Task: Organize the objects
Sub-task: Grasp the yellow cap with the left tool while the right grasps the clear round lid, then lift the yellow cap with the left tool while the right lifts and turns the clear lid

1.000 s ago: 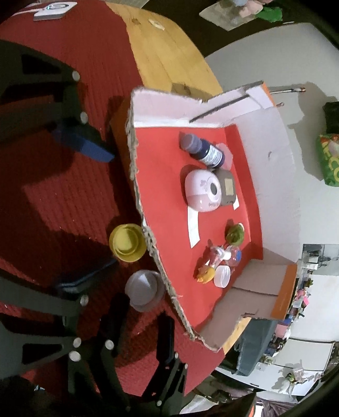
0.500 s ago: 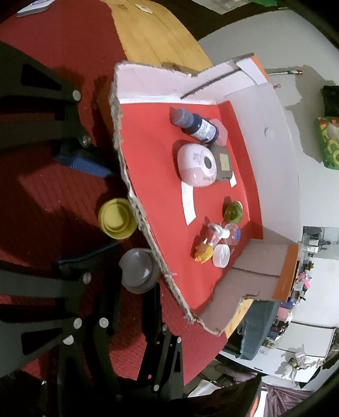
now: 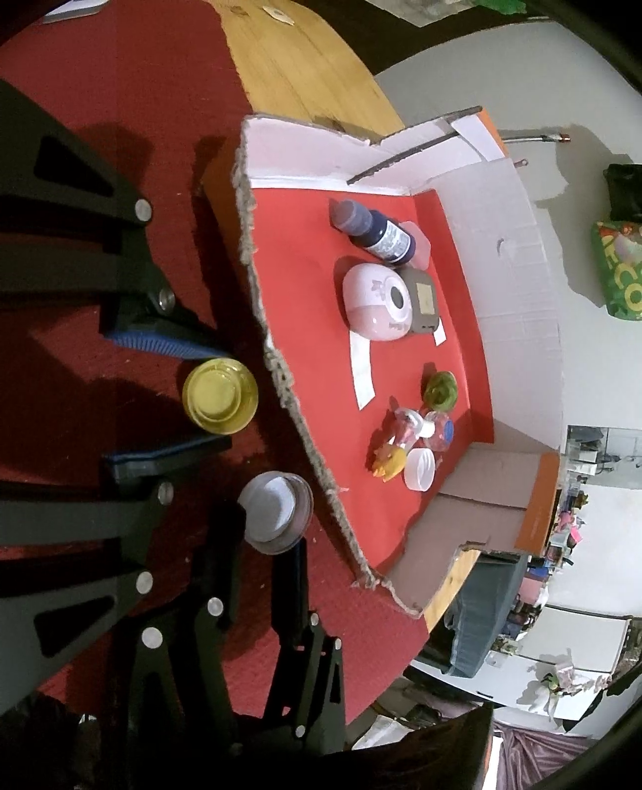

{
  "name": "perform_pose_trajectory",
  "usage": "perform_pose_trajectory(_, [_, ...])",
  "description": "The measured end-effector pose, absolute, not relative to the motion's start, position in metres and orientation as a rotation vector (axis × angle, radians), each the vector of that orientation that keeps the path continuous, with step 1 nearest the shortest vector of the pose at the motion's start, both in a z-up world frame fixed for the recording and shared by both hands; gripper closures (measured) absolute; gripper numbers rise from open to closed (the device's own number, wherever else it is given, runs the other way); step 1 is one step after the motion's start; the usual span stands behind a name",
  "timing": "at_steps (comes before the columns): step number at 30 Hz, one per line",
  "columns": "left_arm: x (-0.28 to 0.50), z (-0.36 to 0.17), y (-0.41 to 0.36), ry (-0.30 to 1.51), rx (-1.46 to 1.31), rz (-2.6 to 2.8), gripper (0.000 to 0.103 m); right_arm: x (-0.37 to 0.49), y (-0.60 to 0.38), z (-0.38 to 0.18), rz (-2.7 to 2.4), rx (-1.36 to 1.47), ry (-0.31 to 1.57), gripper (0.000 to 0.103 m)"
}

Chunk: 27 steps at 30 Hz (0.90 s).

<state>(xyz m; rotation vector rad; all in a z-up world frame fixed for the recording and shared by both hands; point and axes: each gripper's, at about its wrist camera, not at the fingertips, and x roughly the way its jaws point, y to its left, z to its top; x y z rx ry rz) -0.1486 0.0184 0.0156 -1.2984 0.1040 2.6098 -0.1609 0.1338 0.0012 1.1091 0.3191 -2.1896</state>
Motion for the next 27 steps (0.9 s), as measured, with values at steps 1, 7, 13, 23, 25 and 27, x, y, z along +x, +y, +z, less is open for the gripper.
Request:
perform_pose_trajectory(1, [-0.147, 0.016, 0.019, 0.105, -1.299, 2.613, 0.072, -0.160, 0.134, 0.002, -2.193, 1.112, 0.317, 0.067])
perform_pose_trajectory(7, [-0.137, 0.016, 0.021, 0.104, -1.301, 2.628, 0.072, -0.151, 0.138, 0.004, -2.199, 1.118, 0.286, 0.068])
perform_pose_trajectory(13, [-0.129, 0.018, 0.023, 0.082, -1.296, 2.617, 0.072, -0.138, 0.138, 0.013, -2.195, 1.092, 0.294, 0.069])
perform_pose_trajectory(23, [-0.118, 0.026, 0.024, 0.067, -1.277, 2.624, 0.072, -0.130, 0.141, 0.018, -2.197, 1.077, 0.281, 0.069])
perform_pose_trajectory(25, [-0.117, 0.028, 0.024, 0.061, -1.272, 2.627, 0.072, -0.128, 0.142, 0.020, -2.200, 1.068, 0.280, 0.069])
perform_pose_trajectory(27, [-0.117, 0.029, 0.023, 0.055, -1.270, 2.630, 0.072, -0.127, 0.142, 0.021, -2.201, 1.064, 0.280, 0.069])
